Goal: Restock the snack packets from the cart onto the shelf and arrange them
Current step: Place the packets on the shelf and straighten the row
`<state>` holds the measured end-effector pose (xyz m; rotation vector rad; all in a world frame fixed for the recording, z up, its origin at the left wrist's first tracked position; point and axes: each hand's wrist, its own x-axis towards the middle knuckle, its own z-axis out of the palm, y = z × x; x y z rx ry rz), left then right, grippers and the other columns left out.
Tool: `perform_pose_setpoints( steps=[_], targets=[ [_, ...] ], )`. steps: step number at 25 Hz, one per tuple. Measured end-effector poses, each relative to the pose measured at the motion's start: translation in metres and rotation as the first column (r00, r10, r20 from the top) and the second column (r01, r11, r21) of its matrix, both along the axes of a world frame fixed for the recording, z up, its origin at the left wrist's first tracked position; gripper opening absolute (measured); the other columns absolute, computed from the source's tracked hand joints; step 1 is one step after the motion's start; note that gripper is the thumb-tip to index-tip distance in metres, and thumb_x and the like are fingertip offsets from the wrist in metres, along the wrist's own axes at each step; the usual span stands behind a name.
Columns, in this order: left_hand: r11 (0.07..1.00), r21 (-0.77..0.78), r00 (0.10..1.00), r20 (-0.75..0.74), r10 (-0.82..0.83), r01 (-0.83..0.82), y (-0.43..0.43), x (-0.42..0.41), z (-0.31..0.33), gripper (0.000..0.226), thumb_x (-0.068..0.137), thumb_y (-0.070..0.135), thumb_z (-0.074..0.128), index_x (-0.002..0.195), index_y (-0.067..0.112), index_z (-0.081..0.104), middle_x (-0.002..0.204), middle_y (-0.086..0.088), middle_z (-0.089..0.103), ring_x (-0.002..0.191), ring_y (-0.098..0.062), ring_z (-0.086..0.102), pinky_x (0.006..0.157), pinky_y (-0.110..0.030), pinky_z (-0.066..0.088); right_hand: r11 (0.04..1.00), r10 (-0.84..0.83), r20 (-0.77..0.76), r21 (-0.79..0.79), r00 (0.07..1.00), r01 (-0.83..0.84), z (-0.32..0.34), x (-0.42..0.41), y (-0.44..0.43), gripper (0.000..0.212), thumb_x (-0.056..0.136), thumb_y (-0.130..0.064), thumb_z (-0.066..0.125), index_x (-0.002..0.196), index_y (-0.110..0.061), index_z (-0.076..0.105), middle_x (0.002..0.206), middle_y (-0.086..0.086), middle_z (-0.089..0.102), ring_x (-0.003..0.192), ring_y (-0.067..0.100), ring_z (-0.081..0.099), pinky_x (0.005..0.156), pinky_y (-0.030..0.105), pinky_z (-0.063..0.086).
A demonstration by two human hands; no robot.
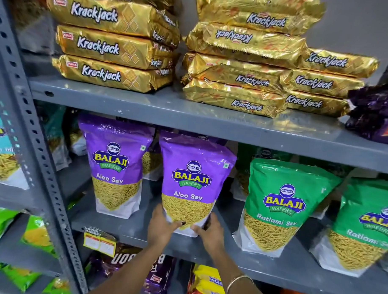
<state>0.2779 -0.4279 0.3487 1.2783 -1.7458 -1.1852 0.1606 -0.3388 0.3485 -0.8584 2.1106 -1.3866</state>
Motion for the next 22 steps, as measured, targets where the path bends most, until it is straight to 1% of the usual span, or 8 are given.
perform_pose_setpoints(
  steps=[5, 7, 9, 12, 14, 16, 18, 22],
  targets=[
    [0.98, -0.178, 0.991, 0.08, 0.109, -0.094, 0.015, 0.002, 0.001, 0.096, 0.054, 0.021, 0.087, 0.131, 0.0, 0.034, 0.133, -0.025, 0.04, 0.125, -0.041, 0.039, 0.101, -0.054, 0.04, 0.999, 0.001, -0.04, -0.036, 0.999, -0.002, 0.015, 0.008, 0.026, 0.061, 0.068, -0.029, 0.076, 0.12, -0.018, 0.044, 0.107, -0.003, 0.061, 0.096, 0.01, 0.056, 0.08, 0.024, 0.044],
    [0.901, -0.415, 0.973, 0.126, 0.191, -0.124, 0.039, 0.001, -0.003, 0.089, 0.06, 0.032, 0.083, 0.127, -0.002, 0.036, 0.129, -0.026, 0.043, 0.121, -0.04, 0.037, 0.097, -0.055, 0.041, 0.996, -0.092, -0.238, -0.008, 0.967, 0.092, 0.02, 0.009, 0.053, 0.046, 0.075, -0.043, 0.065, 0.111, -0.021, 0.047, 0.102, -0.008, 0.058, 0.089, 0.008, 0.053, 0.073, 0.023, 0.04],
    [0.831, -0.557, 0.984, 0.135, 0.115, -0.021, 0.073, -0.01, -0.008, 0.071, 0.074, 0.044, 0.068, 0.122, 0.001, 0.039, 0.123, -0.023, 0.047, 0.115, -0.034, 0.038, 0.097, -0.048, 0.04, 0.981, -0.187, -0.357, -0.014, 0.915, 0.195, 0.017, 0.001, 0.086, 0.033, 0.08, -0.043, 0.059, 0.1, -0.018, 0.047, 0.094, -0.007, 0.052, 0.083, 0.013, 0.051, 0.069, 0.026, 0.038],
    [0.864, -0.377, 0.941, 0.196, -0.278, 0.334, 0.111, -0.052, -0.009, 0.061, 0.077, 0.044, 0.06, 0.122, 0.005, 0.046, 0.124, -0.018, 0.052, 0.118, -0.031, 0.047, 0.1, -0.035, 0.037, 0.839, -0.543, -0.219, -0.114, 0.811, 0.532, 0.015, -0.038, 0.132, 0.026, 0.081, -0.021, 0.061, 0.097, -0.008, 0.045, 0.097, 0.009, 0.052, 0.093, 0.033, 0.054, 0.076, 0.038, 0.042],
    [0.886, -0.176, 0.903, 0.084, -0.422, 0.43, 0.123, -0.085, -0.004, 0.067, 0.074, 0.031, 0.071, 0.129, 0.005, 0.045, 0.131, -0.015, 0.054, 0.121, -0.031, 0.052, 0.102, -0.042, 0.043, 0.778, -0.628, -0.13, -0.079, 0.767, 0.623, 0.016, -0.078, 0.154, 0.04, 0.077, -0.008, 0.065, 0.11, 0.001, 0.044, 0.112, 0.021, 0.051, 0.109, 0.038, 0.052, 0.087, 0.041, 0.042],
    [0.928, -0.036, 0.928, -0.019, -0.372, 0.372, 0.124, -0.113, -0.003, 0.075, 0.064, 0.023, 0.081, 0.129, 0.006, 0.047, 0.128, -0.016, 0.059, 0.118, -0.032, 0.056, 0.098, -0.046, 0.048, 0.903, -0.429, 0.001, -0.001, 0.903, 0.429, 0.014, -0.114, 0.163, 0.063, 0.072, -0.001, 0.07, 0.125, -0.003, 0.037, 0.129, 0.019, 0.045, 0.123, 0.034, 0.045, 0.098, 0.04, 0.038],
    [0.934, 0.023, 0.934, -0.027, -0.356, 0.357, 0.119, -0.134, -0.004, 0.066, 0.059, 0.02, 0.083, 0.117, 0.006, 0.055, 0.114, -0.016, 0.068, 0.107, -0.033, 0.062, 0.088, -0.043, 0.052, 0.98, -0.196, 0.028, 0.048, 0.98, 0.194, 0.005, -0.137, 0.16, 0.065, 0.067, -0.008, 0.076, 0.117, -0.022, 0.039, 0.129, 0.015, 0.048, 0.125, 0.034, 0.045, 0.102, 0.046, 0.04],
    [0.947, 0.01, 0.945, 0.075, -0.32, 0.32, 0.118, -0.146, -0.01, 0.048, 0.065, 0.019, 0.081, 0.103, 0.003, 0.057, 0.106, -0.019, 0.07, 0.098, -0.034, 0.064, 0.083, -0.046, 0.053, 0.98, -0.187, 0.012, 0.071, 0.982, 0.186, -0.003, -0.139, 0.156, 0.061, 0.067, -0.017, 0.078, 0.118, -0.016, 0.044, 0.128, 0.016, 0.056, 0.12, 0.033, 0.052, 0.097, 0.047, 0.045]
  ],
)
